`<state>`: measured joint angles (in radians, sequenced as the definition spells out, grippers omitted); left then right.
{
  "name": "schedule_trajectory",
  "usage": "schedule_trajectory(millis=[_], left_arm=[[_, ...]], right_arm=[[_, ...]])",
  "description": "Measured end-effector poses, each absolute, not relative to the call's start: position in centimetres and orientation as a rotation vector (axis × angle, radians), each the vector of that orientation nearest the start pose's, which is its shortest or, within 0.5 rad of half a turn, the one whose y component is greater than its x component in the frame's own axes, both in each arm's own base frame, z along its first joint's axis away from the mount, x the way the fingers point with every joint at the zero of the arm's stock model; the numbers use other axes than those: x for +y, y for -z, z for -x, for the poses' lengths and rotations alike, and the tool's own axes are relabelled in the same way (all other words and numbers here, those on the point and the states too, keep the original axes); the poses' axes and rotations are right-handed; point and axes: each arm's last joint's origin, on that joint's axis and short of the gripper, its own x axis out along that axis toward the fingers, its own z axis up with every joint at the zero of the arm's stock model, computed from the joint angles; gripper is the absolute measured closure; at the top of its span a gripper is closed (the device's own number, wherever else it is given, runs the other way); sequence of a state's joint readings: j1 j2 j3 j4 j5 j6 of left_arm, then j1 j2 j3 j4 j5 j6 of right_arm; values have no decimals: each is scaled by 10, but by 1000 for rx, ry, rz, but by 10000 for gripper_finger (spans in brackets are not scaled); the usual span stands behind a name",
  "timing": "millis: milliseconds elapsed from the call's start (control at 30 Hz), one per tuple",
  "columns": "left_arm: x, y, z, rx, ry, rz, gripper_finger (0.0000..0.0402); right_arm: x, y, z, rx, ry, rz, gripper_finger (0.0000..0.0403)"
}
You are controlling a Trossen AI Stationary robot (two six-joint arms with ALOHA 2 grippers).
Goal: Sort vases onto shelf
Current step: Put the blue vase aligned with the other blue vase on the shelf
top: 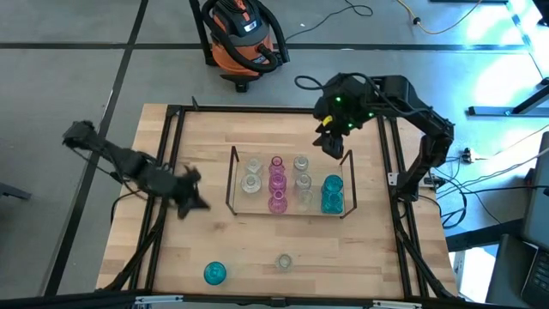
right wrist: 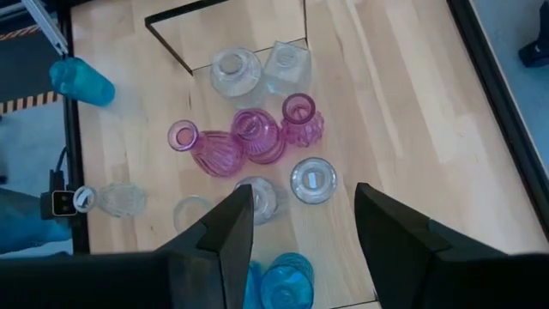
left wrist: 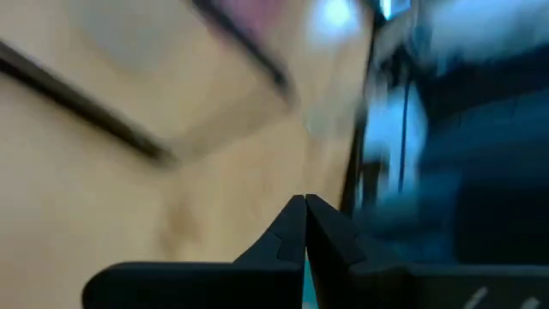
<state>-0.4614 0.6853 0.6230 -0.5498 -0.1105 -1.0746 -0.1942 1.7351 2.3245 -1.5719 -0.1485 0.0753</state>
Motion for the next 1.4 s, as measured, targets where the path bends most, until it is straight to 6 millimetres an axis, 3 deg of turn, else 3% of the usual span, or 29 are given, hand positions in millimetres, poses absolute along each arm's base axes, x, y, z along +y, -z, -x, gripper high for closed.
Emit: schedule_trajectory(millis=[167, 300, 567, 700, 967, 1400], left_arm=[[-124, -249, -144, 964, 139, 804, 402], [-171, -252, -154, 929, 134, 784, 401], [-220, -254, -181, 917, 120, 768, 395], [-226, -241, -191, 1013, 96, 767, 358], [-216, -227, -204, 1105, -13, 797, 278], [-210, -224, -203, 1182, -11, 760, 262]], right_arm=[[-44, -470, -284, 971, 83, -224, 226], [-38, -470, -285, 973, 89, -205, 226], [-39, -469, -285, 975, 120, -172, 226], [-41, -469, -285, 975, 122, -165, 226], [-41, -469, -285, 975, 101, -159, 226], [-41, -469, -285, 976, 96, -151, 226]])
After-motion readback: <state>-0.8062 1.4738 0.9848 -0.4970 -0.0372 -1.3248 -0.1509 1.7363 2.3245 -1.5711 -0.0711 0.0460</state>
